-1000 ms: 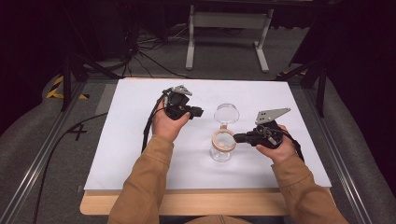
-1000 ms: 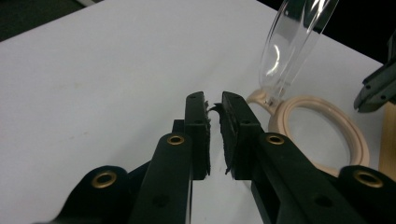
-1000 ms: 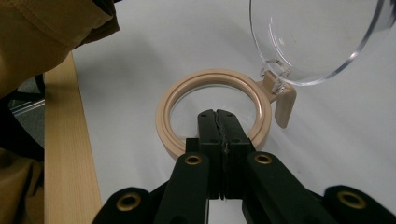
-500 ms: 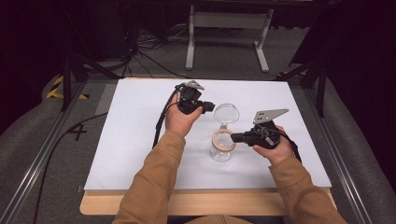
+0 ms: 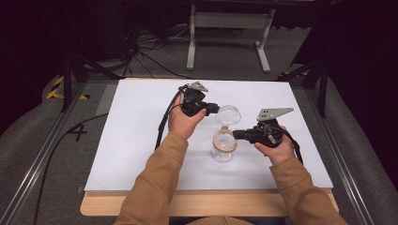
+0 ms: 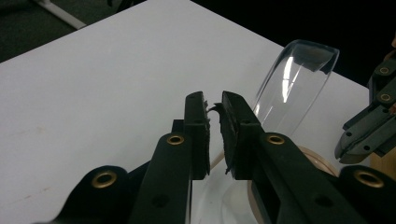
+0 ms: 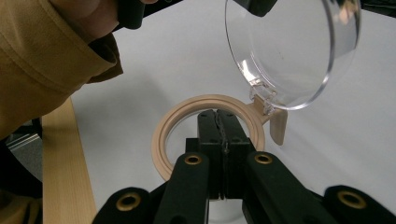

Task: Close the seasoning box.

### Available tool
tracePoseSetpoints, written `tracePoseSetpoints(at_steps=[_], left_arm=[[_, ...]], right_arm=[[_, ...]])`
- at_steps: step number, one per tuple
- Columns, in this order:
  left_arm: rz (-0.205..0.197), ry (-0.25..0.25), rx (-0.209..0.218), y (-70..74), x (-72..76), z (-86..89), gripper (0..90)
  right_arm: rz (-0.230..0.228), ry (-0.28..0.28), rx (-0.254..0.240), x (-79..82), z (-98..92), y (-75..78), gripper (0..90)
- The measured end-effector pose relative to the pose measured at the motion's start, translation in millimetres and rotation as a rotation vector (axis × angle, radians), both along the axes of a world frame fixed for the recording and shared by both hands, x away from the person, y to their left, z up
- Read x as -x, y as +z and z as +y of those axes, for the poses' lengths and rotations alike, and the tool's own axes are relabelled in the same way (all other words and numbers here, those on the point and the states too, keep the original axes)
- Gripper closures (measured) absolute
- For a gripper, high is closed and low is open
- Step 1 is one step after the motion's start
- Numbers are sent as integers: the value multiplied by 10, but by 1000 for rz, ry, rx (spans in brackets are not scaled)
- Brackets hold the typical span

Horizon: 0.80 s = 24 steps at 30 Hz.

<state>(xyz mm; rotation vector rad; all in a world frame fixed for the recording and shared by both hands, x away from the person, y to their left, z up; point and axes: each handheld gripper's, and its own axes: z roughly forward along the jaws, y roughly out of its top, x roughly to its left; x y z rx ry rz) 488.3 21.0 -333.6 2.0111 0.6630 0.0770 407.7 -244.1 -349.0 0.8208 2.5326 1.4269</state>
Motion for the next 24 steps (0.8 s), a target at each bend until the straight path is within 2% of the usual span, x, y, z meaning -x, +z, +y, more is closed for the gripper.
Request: tracePoseSetpoints(at_steps=[11, 17, 21, 24], left_arm=[[9, -41, 12, -6, 78, 18, 785], [-9, -46, -29, 26, 145, 32, 782], [-12, -32, -29, 63, 204, 82, 774], [-18, -36, -45, 80, 255, 147, 766]], right_arm=[[8, 7, -18, 2, -19, 25, 895], [12, 13, -9, 17, -18, 37, 895], [24, 28, 1, 29, -16, 49, 896], [26, 38, 9, 40, -13, 59, 896]])
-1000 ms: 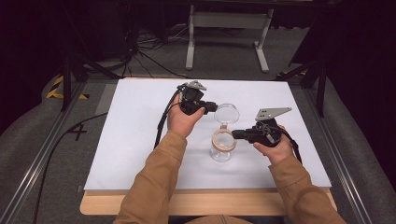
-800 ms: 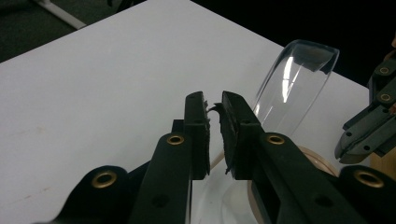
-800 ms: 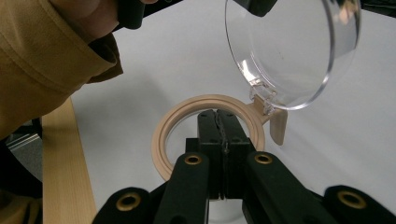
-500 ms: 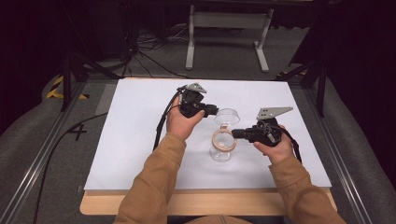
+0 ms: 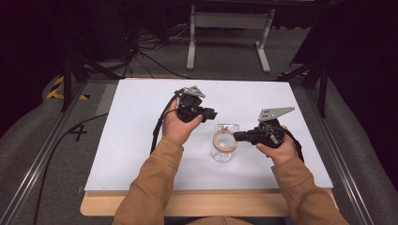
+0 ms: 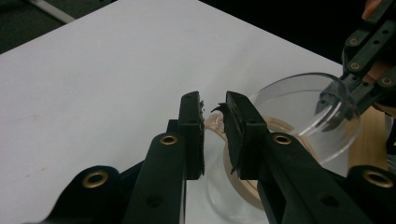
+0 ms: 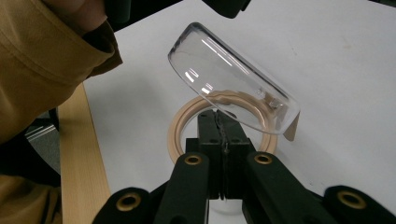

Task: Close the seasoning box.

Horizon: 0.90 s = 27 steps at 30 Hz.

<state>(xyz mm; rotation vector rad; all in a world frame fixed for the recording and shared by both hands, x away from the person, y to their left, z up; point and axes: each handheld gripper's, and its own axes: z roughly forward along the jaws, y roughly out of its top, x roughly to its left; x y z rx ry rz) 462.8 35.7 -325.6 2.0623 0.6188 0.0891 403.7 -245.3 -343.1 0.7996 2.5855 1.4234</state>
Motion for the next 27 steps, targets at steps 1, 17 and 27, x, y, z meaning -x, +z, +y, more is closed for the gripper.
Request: tracePoseSetpoints(at_steps=[1, 17, 27], left_arm=[[1, 2, -9, 2, 24, 24, 765], [35, 6, -126, -50, 399, 399, 717], [66, 28, -135, -98, 375, 551, 711]], right_arm=[[1, 3, 2, 5, 2, 3, 896], [16, 36, 52, 51, 31, -9, 896], [51, 62, 88, 55, 51, -39, 896]])
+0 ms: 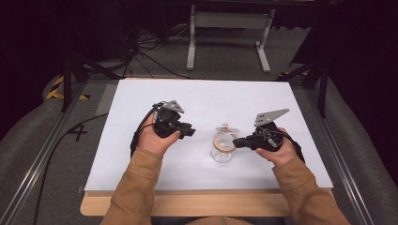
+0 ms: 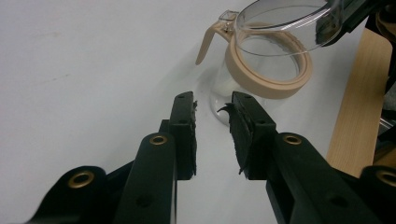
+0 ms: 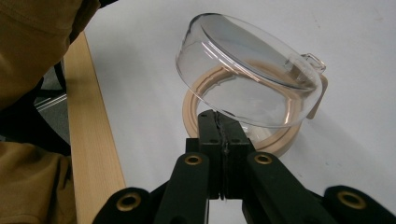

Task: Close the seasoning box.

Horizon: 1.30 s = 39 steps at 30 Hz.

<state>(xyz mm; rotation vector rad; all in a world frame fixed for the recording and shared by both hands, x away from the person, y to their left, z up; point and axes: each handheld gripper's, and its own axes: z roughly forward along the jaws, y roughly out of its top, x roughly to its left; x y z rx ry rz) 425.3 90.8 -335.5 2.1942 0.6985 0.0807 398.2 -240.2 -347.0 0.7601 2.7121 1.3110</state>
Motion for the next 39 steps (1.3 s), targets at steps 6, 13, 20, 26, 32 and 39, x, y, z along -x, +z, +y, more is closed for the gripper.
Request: tracePoseSetpoints(at_steps=[6, 13, 20, 26, 32, 39], left_arm=[[13, -3, 2, -42, -26, 10, 710], [33, -13, -18, -79, -45, -7, 709], [45, -22, -25, -96, -55, -13, 708], [47, -19, -27, -100, -60, -14, 706], [48, -17, -19, -106, -63, -8, 704], [33, -8, -19, -76, -44, 21, 698]], right_arm=[[20, 8, 21, -14, -7, -20, 896], [45, 14, 50, -15, -10, -25, 896], [69, 25, 80, -22, -2, -43, 896], [86, 44, 106, -21, 7, -62, 896], [98, 56, 123, -21, -7, -68, 896], [59, 30, 101, 2, -57, 27, 895]])
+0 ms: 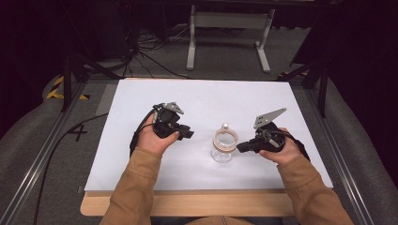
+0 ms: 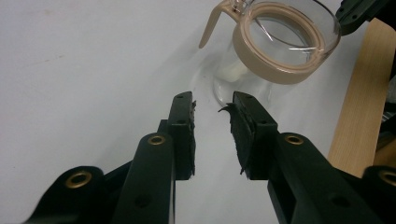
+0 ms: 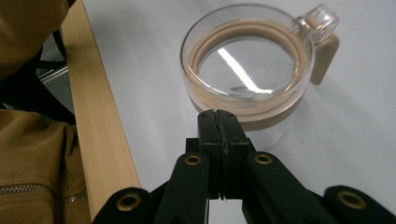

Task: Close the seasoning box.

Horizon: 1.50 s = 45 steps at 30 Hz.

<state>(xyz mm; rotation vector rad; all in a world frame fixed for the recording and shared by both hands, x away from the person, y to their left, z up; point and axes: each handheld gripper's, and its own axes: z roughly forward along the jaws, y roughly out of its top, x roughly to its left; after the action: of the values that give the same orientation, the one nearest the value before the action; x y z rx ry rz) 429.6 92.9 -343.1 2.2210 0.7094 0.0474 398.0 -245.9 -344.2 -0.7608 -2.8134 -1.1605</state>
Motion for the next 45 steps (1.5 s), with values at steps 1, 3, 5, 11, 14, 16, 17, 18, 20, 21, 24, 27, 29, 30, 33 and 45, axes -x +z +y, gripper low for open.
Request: tracePoseSetpoints(at_steps=[1, 3, 5, 11, 14, 16, 17, 18, 20, 21, 24, 27, 29, 30, 33, 45], left_arm=[[-6, 5, 6, 2, 6, 4, 695], [-17, 13, 11, 16, 18, 23, 689], [-25, 29, 30, 19, 33, 45, 684], [-30, 60, 48, 7, 44, 151, 676], [-31, 87, 59, -13, 37, 230, 675], [-29, 92, 60, -15, 33, 250, 672], [-33, 103, 63, -27, 30, 270, 672], [-32, 108, 64, -38, 23, 285, 672], [-32, 121, 63, -67, 5, 316, 670], [-31, 127, 58, -80, -4, 331, 668], [-25, 136, 60, -129, -36, 369, 665], [-22, 148, 61, -181, -69, 401, 665], [-16, 160, 66, -220, -89, 420, 662], [-15, 162, 67, -234, -98, 429, 662], [-14, 172, 57, -287, -132, 461, 662], [-6, 198, 42, -480, -218, 519, 658]], right_arm=[[-15, -7, -13, 9, -15, 32, 895], [-46, -19, -37, 15, -51, 89, 886], [-77, -39, -67, 18, -90, 142, 819], [-147, -103, -136, -3, -267, 298, 763], [-171, -148, -157, -41, -386, 345, 726], [-174, -160, -160, -55, -423, 350, 715], [-180, -176, -162, -70, -462, 354, 708], [-184, -193, -164, -91, -510, 353, 699], [-195, -223, -151, -137, -592, 334, 676], [-198, -239, -148, -160, -628, 319, 668], [-201, -279, -125, -233, -736, 256, 650], [-220, -311, -101, -306, -838, 177, 620], [-213, -334, -91, -353, -898, 115, 605], [-210, -343, -86, -376, -927, 84, 597], [-210, -363, -71, -448, -1011, -18, 587], [-162, -390, -20, -679, -1197, -491, 519]])
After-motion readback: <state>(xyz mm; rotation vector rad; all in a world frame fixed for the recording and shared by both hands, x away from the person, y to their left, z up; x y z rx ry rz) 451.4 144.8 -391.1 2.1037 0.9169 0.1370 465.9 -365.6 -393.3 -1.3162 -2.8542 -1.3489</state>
